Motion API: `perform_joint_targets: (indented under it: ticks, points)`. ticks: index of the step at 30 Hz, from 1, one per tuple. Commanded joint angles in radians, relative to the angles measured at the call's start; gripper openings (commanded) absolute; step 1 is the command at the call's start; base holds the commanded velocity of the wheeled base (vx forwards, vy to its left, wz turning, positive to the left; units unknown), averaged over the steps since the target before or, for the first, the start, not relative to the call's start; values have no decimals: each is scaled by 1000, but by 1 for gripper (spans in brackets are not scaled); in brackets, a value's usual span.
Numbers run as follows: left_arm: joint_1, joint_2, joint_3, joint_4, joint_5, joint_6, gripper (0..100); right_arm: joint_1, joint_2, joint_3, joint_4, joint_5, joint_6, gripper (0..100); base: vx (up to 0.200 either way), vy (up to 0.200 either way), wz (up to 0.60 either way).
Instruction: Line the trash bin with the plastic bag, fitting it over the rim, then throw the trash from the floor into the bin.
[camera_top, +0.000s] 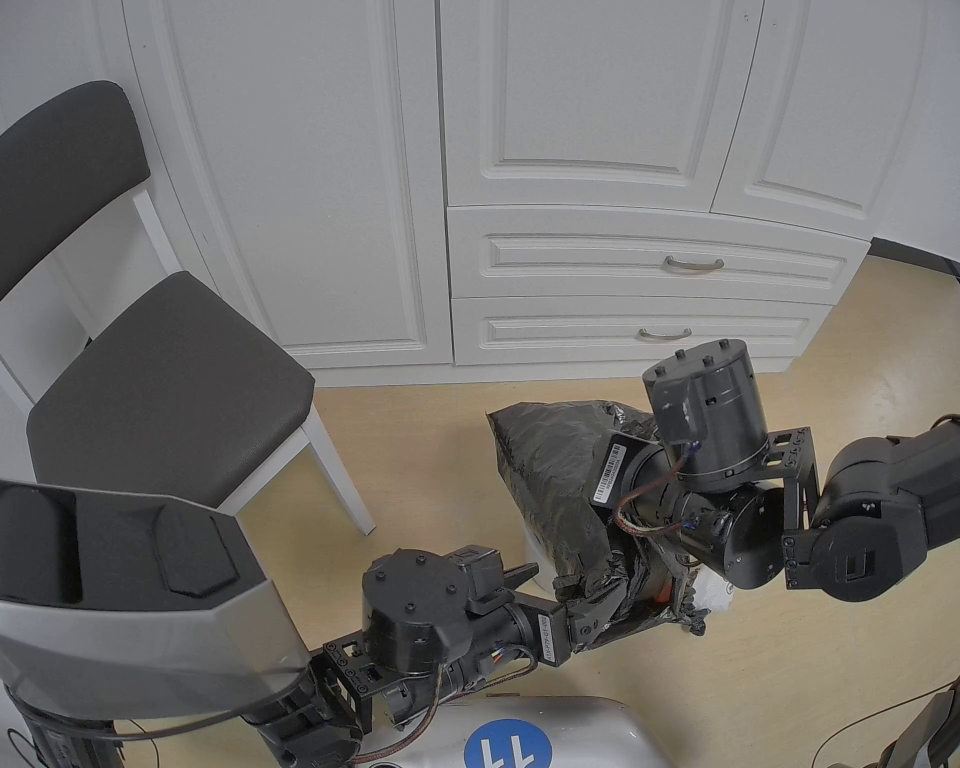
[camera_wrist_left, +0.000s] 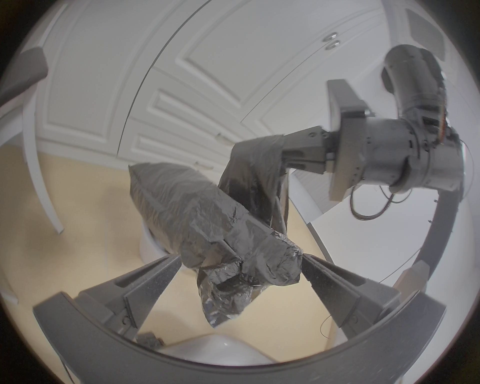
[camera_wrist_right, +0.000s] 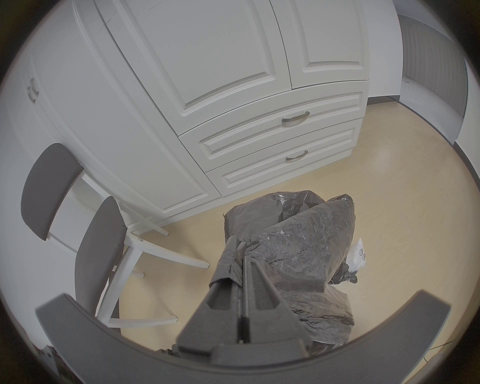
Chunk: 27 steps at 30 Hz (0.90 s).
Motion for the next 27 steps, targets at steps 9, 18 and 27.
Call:
perform_joint_targets:
  ticks: [9,18,27]
  points:
    - [3,18,-173,221,20,-191,100,0,12,0,0,0,0,0,0,0,0]
    - [5,128,-169,95,42,-180,100,0,12,0,0,0,0,0,0,0,0]
    - [-9,117,-165,26,77,-168,100,0,26,-2,-2,0,3,0,0,0,0]
